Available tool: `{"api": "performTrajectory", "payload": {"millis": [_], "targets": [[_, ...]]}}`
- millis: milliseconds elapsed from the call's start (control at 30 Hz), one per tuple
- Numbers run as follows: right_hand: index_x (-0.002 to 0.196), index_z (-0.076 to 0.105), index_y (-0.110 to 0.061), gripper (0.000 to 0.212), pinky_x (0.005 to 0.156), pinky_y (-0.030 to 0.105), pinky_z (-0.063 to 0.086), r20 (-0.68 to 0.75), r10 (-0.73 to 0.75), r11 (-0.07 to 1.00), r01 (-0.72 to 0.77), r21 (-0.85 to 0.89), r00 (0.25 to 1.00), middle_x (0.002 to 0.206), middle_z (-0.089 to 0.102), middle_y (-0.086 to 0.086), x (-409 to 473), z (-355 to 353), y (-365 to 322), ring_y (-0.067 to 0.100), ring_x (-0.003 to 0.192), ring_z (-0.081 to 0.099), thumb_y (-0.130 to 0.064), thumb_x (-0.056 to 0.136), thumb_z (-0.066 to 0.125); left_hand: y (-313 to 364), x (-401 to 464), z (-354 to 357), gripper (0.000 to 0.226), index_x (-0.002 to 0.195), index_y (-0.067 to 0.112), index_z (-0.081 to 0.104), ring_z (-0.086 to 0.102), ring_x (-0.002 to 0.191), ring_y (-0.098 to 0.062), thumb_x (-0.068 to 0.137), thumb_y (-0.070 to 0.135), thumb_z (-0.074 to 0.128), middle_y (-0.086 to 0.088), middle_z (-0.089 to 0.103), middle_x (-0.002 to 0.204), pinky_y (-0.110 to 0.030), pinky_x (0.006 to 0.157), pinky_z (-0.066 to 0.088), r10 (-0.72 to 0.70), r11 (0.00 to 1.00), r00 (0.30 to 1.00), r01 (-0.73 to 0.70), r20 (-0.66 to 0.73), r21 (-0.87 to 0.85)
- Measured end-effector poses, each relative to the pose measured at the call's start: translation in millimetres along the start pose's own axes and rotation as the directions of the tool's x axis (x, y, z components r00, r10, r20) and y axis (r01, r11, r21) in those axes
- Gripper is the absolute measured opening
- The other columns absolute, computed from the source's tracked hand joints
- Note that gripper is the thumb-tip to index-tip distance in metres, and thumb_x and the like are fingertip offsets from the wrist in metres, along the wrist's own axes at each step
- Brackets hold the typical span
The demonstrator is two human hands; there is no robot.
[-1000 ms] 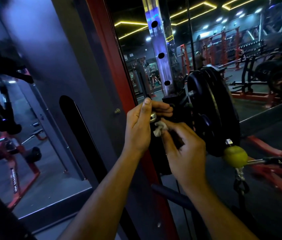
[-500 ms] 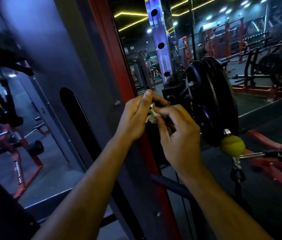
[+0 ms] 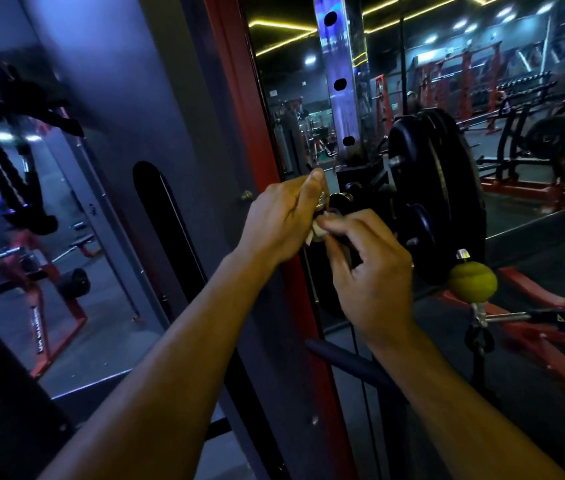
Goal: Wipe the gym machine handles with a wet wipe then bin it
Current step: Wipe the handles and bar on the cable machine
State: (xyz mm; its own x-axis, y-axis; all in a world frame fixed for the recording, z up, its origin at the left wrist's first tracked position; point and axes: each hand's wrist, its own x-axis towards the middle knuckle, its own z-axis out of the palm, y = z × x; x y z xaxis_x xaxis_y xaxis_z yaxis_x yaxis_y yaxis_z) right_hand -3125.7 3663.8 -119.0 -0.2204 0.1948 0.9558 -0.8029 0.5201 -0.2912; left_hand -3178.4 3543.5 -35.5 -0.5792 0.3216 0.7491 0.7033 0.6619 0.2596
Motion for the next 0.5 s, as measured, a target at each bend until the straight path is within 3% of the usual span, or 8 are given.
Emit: {"api": "performTrajectory", "payload": {"millis": [67, 200, 267, 400, 500], "targets": [[0.106, 0.072, 0.000, 0.012, 0.087, 0.031, 0.057, 0.065, -0.030, 0.998, 0.034, -0.053, 0.997, 0.103, 0.067, 0.006, -15.5, -6.7, 5.5, 0.018, 0.101, 0.068, -0.004, 0.095, 0.068, 1.5, -0.3, 2.2, 0.068, 0.070, 0.008, 0.054, 0.051, 0.057, -0.020, 0.100, 0.059, 0.021, 0.004, 0.052, 0.059, -0.051, 0.060, 0.047, -0.016, 0.999, 1.000, 0.015, -0.019, -0.045], [0.107, 0.072, -0.007, 0.014, 0.083, 0.029, 0.057, 0.040, 0.203, 0.977, -0.205, 0.051, 0.978, 0.102, 0.068, -0.001, -17.0, -11.0, 8.6, 0.008, 0.098, 0.067, -0.005, 0.093, 0.068, 2.7, -1.8, 6.6, 0.077, 0.078, -0.001, 0.062, 0.055, 0.061, -0.026, 0.100, 0.059, 0.019, -0.010, 0.059, 0.065, -0.053, 0.063, 0.045, -0.021, 0.996, 0.998, 0.016, -0.060, -0.082], [0.107, 0.072, -0.006, 0.015, 0.086, 0.024, 0.055, -0.008, 0.232, 0.972, -0.231, 0.048, 0.973, 0.103, 0.070, 0.000, -1.9, -4.6, 4.7, 0.008, 0.099, 0.067, -0.005, 0.093, 0.068, 1.4, -1.8, 7.7, 0.077, 0.079, -0.002, 0.062, 0.058, 0.063, -0.029, 0.101, 0.058, 0.020, -0.014, 0.061, 0.068, -0.055, 0.064, 0.045, -0.016, 0.995, 0.997, 0.009, -0.071, -0.104], [0.104, 0.072, 0.000, 0.012, 0.090, 0.017, 0.050, -0.053, 0.060, 0.997, -0.063, -0.052, 0.997, 0.101, 0.069, 0.006, 12.2, 2.4, -5.0, 0.009, 0.098, 0.065, 0.000, 0.093, 0.067, -2.4, -0.4, 10.2, 0.068, 0.072, 0.005, 0.059, 0.060, 0.062, -0.026, 0.102, 0.055, 0.024, -0.006, 0.061, 0.062, -0.053, 0.064, 0.048, -0.013, 0.984, 0.998, 0.001, -0.067, -0.176], [0.104, 0.072, 0.000, 0.010, 0.091, 0.031, 0.055, 0.055, -0.081, 0.986, 0.088, -0.142, 0.995, 0.103, 0.068, 0.008, -11.6, -3.3, -0.5, 0.020, 0.102, 0.067, -0.003, 0.096, 0.066, -6.3, 0.5, 15.9, 0.066, 0.071, 0.006, 0.058, 0.056, 0.060, -0.024, 0.102, 0.054, 0.024, -0.006, 0.060, 0.063, -0.051, 0.060, 0.045, -0.011, 0.978, 0.995, -0.011, -0.104, -0.208]]}}
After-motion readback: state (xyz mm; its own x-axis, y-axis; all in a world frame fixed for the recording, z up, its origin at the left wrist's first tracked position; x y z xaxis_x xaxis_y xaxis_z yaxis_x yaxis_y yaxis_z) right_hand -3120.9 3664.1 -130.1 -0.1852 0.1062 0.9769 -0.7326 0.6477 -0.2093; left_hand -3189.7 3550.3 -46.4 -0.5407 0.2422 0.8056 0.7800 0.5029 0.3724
